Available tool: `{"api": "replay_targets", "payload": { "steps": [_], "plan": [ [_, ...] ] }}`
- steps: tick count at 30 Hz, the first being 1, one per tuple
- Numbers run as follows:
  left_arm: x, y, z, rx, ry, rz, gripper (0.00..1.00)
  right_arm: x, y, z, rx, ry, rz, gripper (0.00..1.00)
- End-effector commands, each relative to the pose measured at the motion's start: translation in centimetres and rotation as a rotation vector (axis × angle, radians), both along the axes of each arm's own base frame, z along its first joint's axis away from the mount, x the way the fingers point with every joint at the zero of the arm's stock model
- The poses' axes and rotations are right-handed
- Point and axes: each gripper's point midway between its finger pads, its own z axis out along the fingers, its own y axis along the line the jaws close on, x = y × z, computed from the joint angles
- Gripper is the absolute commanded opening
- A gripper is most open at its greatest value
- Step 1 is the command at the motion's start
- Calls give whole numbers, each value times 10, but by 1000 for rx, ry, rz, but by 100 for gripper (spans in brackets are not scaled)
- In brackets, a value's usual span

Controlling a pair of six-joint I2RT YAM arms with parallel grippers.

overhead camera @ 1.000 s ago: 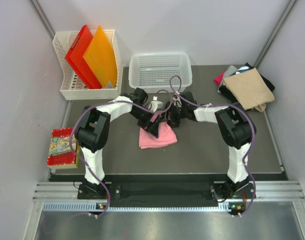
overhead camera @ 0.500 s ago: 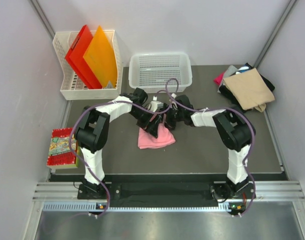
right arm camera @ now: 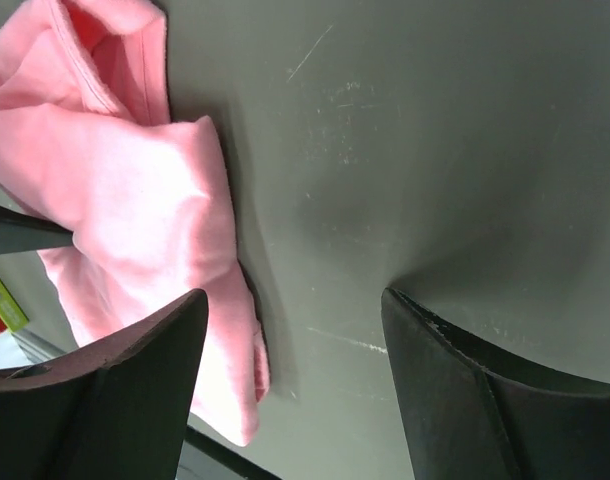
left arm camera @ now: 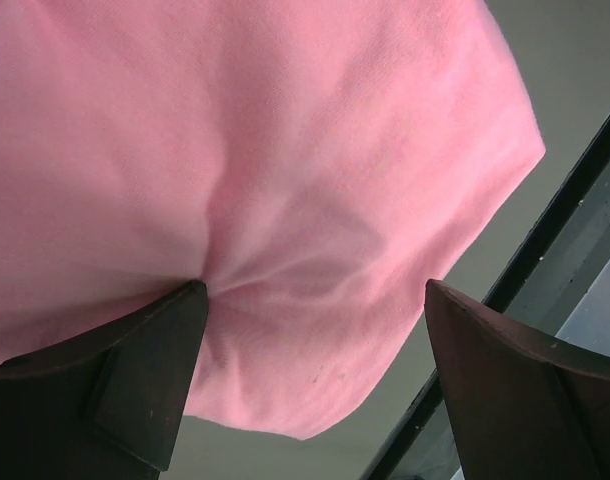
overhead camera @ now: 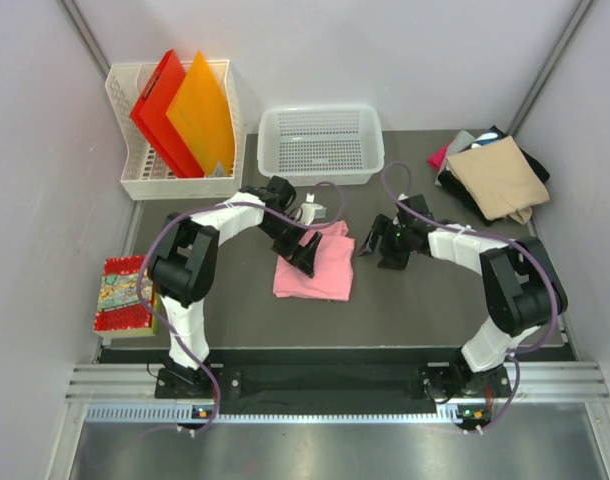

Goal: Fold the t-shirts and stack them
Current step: Put the neatly folded tshirt into the corner of the board with the right arm

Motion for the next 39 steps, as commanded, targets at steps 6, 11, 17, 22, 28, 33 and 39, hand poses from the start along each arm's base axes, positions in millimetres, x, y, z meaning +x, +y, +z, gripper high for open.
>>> {"api": "replay_targets", "payload": {
  "steps": [6,11,17,22,28,33,39],
  "plan": [
    [-20,37,0,151,-9,-48,95,3,-4,-35,-71,39,27,70],
    [-42,37,-12,209,-24,-145,94,19,11,-32,-16,9,48,70],
    [-84,31,-29,231,14,-227,94,23,21,-19,50,-41,59,69],
    [-82,22,-29,223,14,-223,93,32,44,-21,86,-53,130,69],
    [-78,23,-27,238,-3,-220,93,29,85,-32,182,-27,237,69],
    [-79,28,-24,250,-17,-223,93,17,102,-49,204,12,243,68],
    [-79,26,-19,238,-19,-219,93,-6,117,-64,201,48,282,68]
  ]
}}
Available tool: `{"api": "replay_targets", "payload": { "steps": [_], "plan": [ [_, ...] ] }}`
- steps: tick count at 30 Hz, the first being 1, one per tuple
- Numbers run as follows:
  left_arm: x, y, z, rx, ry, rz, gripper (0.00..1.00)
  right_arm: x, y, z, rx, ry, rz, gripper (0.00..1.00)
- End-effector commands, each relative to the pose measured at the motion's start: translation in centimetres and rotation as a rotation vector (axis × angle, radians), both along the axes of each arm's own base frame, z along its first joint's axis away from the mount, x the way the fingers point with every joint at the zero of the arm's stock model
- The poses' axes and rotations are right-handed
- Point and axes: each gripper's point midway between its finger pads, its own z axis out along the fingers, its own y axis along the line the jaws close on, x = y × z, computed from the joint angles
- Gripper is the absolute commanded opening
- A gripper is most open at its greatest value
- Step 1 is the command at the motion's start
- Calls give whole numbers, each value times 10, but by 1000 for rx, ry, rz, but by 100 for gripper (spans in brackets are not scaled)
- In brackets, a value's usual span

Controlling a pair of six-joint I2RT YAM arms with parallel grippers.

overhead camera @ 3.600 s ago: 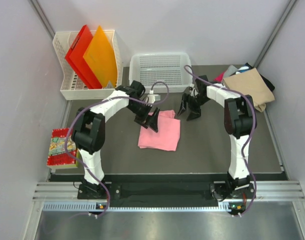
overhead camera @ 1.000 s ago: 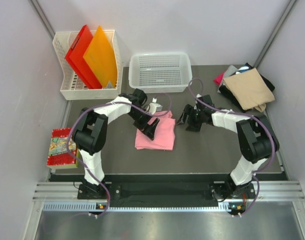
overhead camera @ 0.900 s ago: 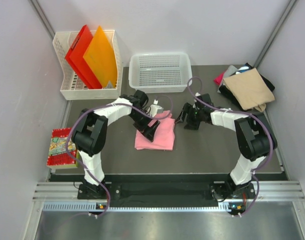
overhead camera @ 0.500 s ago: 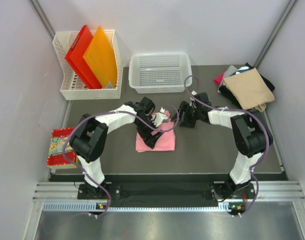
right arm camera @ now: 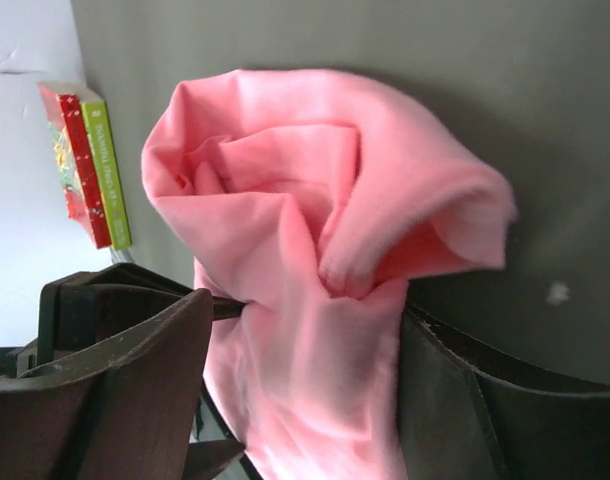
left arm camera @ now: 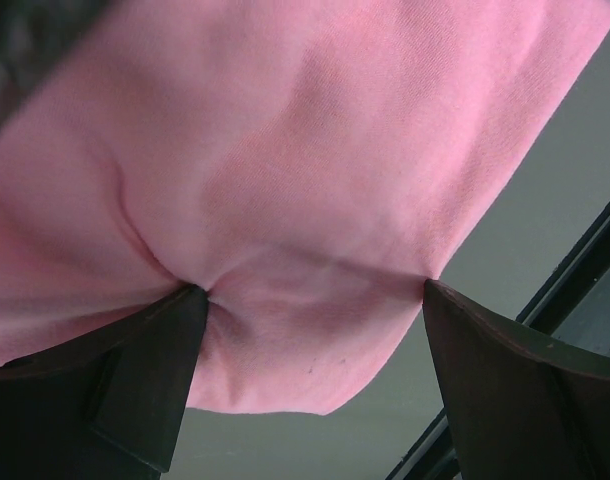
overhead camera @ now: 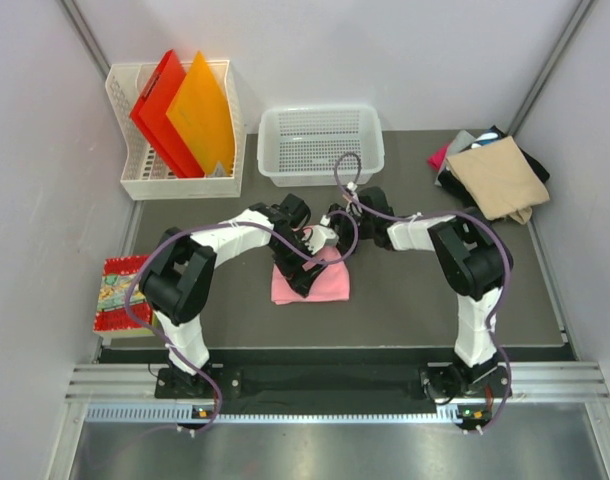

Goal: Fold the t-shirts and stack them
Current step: Put the neatly folded tshirt into the corner of the board with the right arm

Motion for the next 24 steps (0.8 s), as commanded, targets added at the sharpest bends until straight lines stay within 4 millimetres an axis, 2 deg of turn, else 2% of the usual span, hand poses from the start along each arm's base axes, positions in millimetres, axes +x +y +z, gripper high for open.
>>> {"api": "replay_targets", "payload": {
  "steps": [1,8,11,12,13,14,17,18,20,21,23,24],
  "plan": [
    [-37,18,-5,79,145,14,93,-50,-10,-74,-169,167,19,67],
    [-32,13,8,57,126,16,93,-76,-7,-82,-179,196,24,55],
    [-32,13,9,57,127,14,93,-77,-11,-81,-198,187,17,34],
    [-32,14,9,58,125,16,93,-75,-13,-76,-208,183,11,14],
    [-33,14,10,57,124,16,93,-72,-15,-73,-216,177,4,2],
    [-32,15,10,62,117,17,93,-67,-16,-70,-226,162,-2,0],
    [-30,21,13,76,96,27,93,-50,-21,-47,-236,116,-22,0],
    [-30,22,19,72,91,31,94,-43,-22,-26,-236,90,-28,0],
    [-22,29,29,62,76,59,95,-26,-31,0,-239,38,-55,0],
    [-12,27,43,37,39,74,97,-12,-37,31,-222,-2,-81,0],
    [5,43,65,17,34,149,99,2,-46,62,-211,-54,-97,0],
    [24,42,92,-41,-14,183,99,15,-54,91,-194,-92,-126,0]
  ]
}}
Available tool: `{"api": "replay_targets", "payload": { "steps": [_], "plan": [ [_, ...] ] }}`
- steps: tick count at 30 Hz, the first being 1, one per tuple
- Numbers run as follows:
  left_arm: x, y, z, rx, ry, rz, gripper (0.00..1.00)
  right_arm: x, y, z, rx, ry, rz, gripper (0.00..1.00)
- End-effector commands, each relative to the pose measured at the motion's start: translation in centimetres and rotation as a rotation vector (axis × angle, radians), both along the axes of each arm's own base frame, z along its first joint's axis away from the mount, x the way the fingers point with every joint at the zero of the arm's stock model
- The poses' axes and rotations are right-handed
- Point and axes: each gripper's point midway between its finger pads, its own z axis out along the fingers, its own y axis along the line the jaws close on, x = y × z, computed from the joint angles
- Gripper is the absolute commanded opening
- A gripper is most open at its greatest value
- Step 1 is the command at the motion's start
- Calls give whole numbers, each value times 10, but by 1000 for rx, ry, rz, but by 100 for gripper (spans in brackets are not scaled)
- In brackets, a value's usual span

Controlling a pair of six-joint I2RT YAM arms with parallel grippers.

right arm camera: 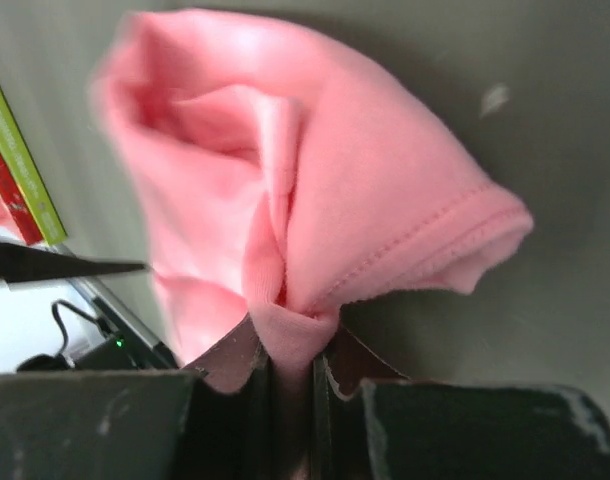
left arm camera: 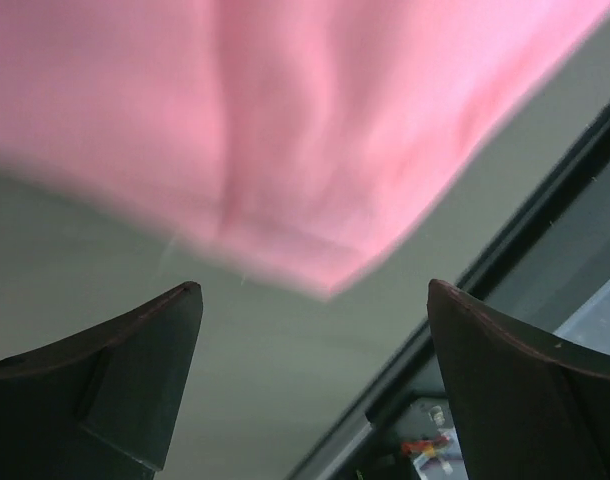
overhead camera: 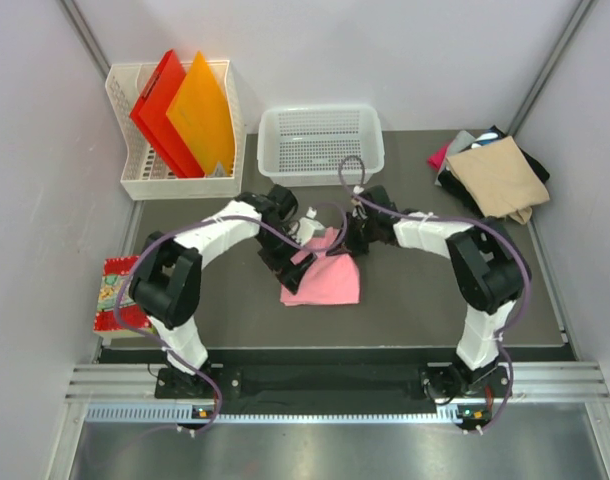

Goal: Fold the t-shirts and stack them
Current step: Put the neatly folded tshirt into the corner of the board with the right arm

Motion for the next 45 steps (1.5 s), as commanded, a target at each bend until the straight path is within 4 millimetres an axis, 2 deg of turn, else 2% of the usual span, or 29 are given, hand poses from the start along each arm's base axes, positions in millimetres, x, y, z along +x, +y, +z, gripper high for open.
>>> {"api": "replay_targets", "payload": {
  "steps": [1,2,3,4,6,7,11,14,16,17,18,20,21,22,23,25,26,28,29,31,32,35,37,41,44,45],
  "plan": [
    [47,39,86,-96,-79,203,99,55,-38,106,-6,-213,-86,0],
    [57,48,100,-116,-92,240,99,59,-42,121,-1,-242,-86,0],
    [74,53,128,-158,-153,269,99,65,-46,137,-2,-256,-89,0],
    [86,74,138,-164,-181,324,99,70,-52,144,-7,-263,-97,0],
    [88,92,156,-175,-211,353,99,75,-58,156,-26,-276,-89,0],
    [90,106,159,-168,-226,379,99,78,-63,160,-36,-288,-90,0],
    [72,131,148,-138,-211,420,99,94,-81,179,-53,-320,-122,0],
    [54,141,132,-132,-180,444,99,114,-106,209,-59,-370,-179,0],
    [50,141,128,-131,-172,448,99,129,-131,221,-74,-392,-231,0],
    [48,142,126,-130,-171,452,99,136,-140,234,-75,-411,-251,0],
    [47,149,124,-126,-168,477,99,145,-160,238,-86,-418,-293,0],
    [44,153,123,-132,-161,493,99,157,-184,251,-103,-434,-349,0],
    [44,156,123,-131,-160,499,99,164,-207,253,-114,-432,-399,0],
    [42,156,123,-131,-158,498,99,168,-219,251,-130,-420,-428,0],
    [40,156,121,-128,-155,498,99,175,-247,261,-139,-438,-489,0],
    [38,158,119,-127,-151,501,99,180,-270,260,-161,-430,-544,0],
    [34,158,118,-127,-153,500,99,183,-292,265,-171,-436,-590,0],
    [32,160,116,-119,-155,501,99,186,-314,260,-196,-422,-639,0],
    [29,162,114,-113,-158,500,99,187,-332,262,-203,-425,-676,0],
    [28,165,112,-102,-167,502,99,190,-347,256,-208,-407,-700,0],
    [25,165,110,-101,-161,506,99,191,-359,260,-212,-414,-724,0],
    [23,166,107,-100,-154,509,99,198,-376,257,-214,-412,-750,0],
    [22,165,104,-105,-140,514,99,204,-378,249,-200,-394,-746,0],
    [24,164,100,-110,-128,525,99,218,-380,247,-182,-399,-752,0],
    [26,166,98,-104,-122,536,99,235,-387,253,-158,-426,-766,0],
    [27,165,98,-105,-122,539,99,240,-383,256,-119,-426,-761,0]
  ]
}}
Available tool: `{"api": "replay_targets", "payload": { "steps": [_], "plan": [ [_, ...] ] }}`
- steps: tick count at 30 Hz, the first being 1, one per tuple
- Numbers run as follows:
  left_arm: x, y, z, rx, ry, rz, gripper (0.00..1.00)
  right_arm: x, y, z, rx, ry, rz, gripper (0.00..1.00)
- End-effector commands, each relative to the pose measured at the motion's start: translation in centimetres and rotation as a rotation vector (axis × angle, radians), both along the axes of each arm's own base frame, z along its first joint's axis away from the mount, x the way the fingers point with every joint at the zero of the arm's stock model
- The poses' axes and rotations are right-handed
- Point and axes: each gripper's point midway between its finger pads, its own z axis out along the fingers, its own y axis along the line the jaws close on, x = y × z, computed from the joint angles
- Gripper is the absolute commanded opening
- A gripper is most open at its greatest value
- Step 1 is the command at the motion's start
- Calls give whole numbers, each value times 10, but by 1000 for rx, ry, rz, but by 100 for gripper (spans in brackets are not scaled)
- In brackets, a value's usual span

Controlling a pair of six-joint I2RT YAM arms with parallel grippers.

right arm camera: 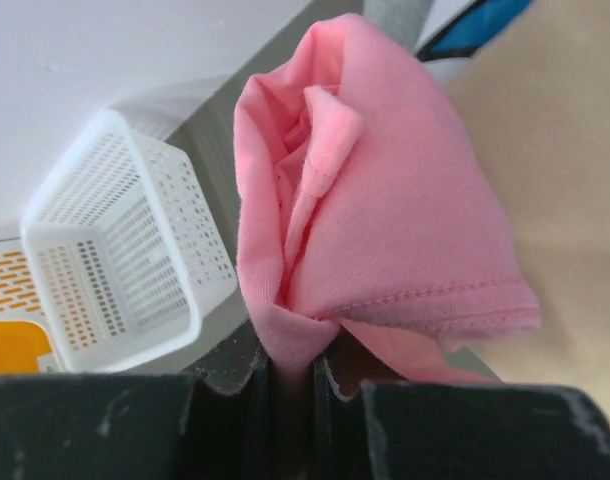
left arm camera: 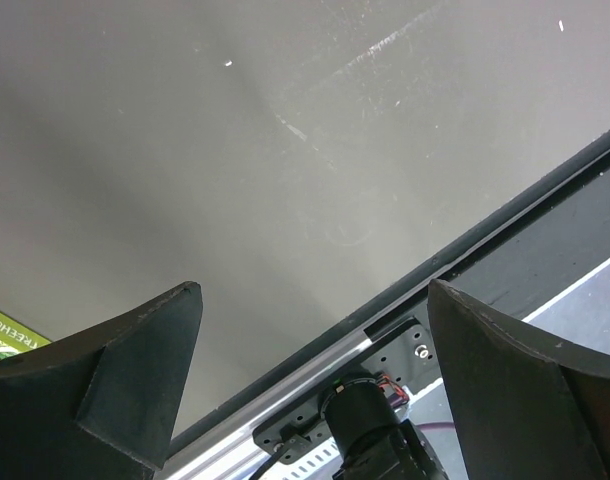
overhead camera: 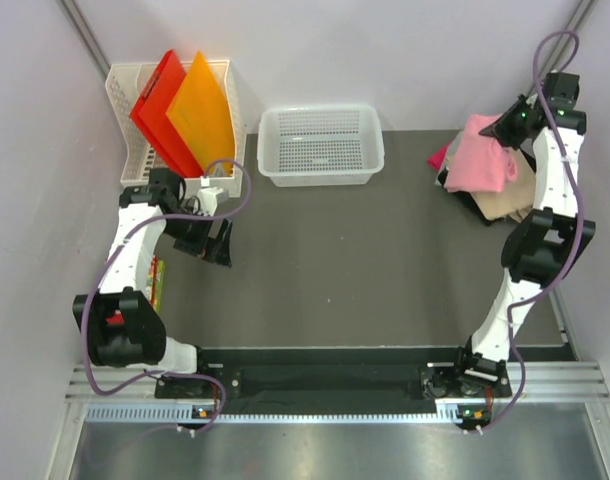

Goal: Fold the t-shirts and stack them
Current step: Put the neatly folded tshirt into the corner of the board with the right arm

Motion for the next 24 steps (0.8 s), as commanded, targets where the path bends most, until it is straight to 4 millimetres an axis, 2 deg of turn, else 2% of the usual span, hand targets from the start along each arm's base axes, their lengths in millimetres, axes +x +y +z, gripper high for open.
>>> {"api": "replay_targets", "payload": {
  "steps": [1,4,6,11,13,15,16,18,19,22,23,24],
  "plan": [
    [7,0,0,-12,-29,11,99,34,-4,50,35,-168,10,0],
    [8,0,-2,-15,-15,22,99,47,-13,43,52,-171,-26,0],
    [10,0,-3,-17,-7,30,99,48,-30,33,38,-147,-89,0],
    [11,0,-1,-13,-10,39,99,36,-69,-6,-5,-45,-205,0],
    [10,1,-4,-8,-3,42,99,31,-81,-21,-34,2,-243,3],
    [9,1,-6,-7,1,45,99,23,-95,-33,-85,57,-287,15],
    [8,0,-8,-12,9,44,99,20,-99,-38,-107,78,-300,29],
    [8,0,-11,-13,12,47,99,6,-114,-49,-175,155,-359,46],
    [7,-1,-11,-18,16,47,99,4,-119,-51,-197,172,-374,64],
    [8,-1,-12,-22,14,46,99,-13,-133,-56,-272,246,-429,86],
    [9,-1,-13,-22,15,45,99,-17,-136,-58,-284,263,-440,98],
    [9,-1,-13,-20,15,45,99,-26,-140,-59,-310,299,-467,100]
  ]
}}
